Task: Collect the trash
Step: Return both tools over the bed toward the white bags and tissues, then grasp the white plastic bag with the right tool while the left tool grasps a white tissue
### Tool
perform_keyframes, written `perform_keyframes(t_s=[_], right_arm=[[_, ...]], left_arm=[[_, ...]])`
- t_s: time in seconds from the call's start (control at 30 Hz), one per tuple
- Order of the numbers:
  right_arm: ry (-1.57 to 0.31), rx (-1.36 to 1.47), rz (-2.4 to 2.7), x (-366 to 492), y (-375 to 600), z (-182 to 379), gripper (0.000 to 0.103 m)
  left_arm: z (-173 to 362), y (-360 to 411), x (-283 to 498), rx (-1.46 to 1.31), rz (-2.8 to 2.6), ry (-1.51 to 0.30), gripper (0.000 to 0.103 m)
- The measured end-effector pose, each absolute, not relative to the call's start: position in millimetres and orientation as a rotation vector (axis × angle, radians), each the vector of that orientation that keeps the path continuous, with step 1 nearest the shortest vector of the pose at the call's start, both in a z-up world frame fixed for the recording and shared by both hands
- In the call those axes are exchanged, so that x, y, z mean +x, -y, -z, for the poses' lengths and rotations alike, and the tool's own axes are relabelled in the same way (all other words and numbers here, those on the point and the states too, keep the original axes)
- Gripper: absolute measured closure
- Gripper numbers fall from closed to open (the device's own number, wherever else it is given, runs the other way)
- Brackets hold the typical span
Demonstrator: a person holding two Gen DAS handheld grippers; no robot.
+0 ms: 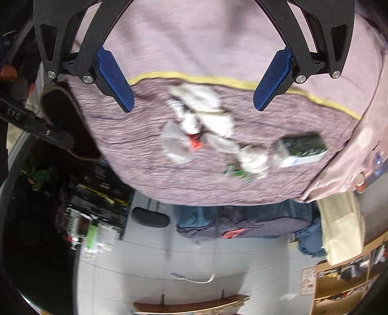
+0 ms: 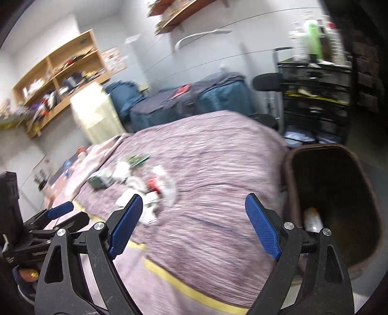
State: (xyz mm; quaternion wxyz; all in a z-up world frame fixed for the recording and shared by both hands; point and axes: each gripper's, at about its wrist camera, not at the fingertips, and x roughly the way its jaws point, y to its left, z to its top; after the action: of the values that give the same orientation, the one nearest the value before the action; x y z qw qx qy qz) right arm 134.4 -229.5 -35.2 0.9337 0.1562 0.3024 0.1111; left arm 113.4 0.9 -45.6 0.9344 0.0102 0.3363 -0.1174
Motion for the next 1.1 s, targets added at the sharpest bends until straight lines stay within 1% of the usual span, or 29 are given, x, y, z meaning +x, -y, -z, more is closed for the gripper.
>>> perform_keyframes(t_s=[0.3,0.43,0.6,0.73,0.87,0.97,1.0,1.03,1.1], right_arm=[[-0.741,0.2,-0.346,173.2,151.2,45.2,0.017],[-0.789,0.142,-0.319,195.8,132.1,53.2,0.017],[-0.849,0.081,-0.305,225.8,112.8,64.4,0.018],[-0.892,0.056,-0.293,252.9,108.2,71.3,0.026],[-0.941,0.086,-0.287,285.3,110.3,79.8,0.032],[-0.967,0.107,-0.325,304.0,108.7,85.4,0.032],[-0.973,0.093,-0.334,308.5,105.4,87.1,0.033],[-0.98,0.075,-0.326,314.0,101.5,90.4,0.033],[-1.007,0.063,-0.322,322.6,96.5,99.0,0.04]], left_arm=[[70.1,-80.4,125.1,-0.048,0.1,-0.781,0.006],[74.7,-90.5,129.9,-0.08,0.108,-0.811,0.006],[78.1,-84.9,137.2,-0.094,0.142,-0.833,0.006],[79.4,-75.5,143.6,-0.11,0.187,-0.848,0.006],[79.6,-61.1,153.3,-0.092,0.223,-0.859,0.007],[82.6,-49.4,165.0,-0.099,0.264,-0.887,0.007],[83.9,-46.5,168.6,-0.101,0.271,-0.895,0.008],[85.6,-43.4,173.8,-0.1,0.278,-0.907,0.012],[88.5,-36.7,183.0,-0.091,0.28,-0.923,0.019]])
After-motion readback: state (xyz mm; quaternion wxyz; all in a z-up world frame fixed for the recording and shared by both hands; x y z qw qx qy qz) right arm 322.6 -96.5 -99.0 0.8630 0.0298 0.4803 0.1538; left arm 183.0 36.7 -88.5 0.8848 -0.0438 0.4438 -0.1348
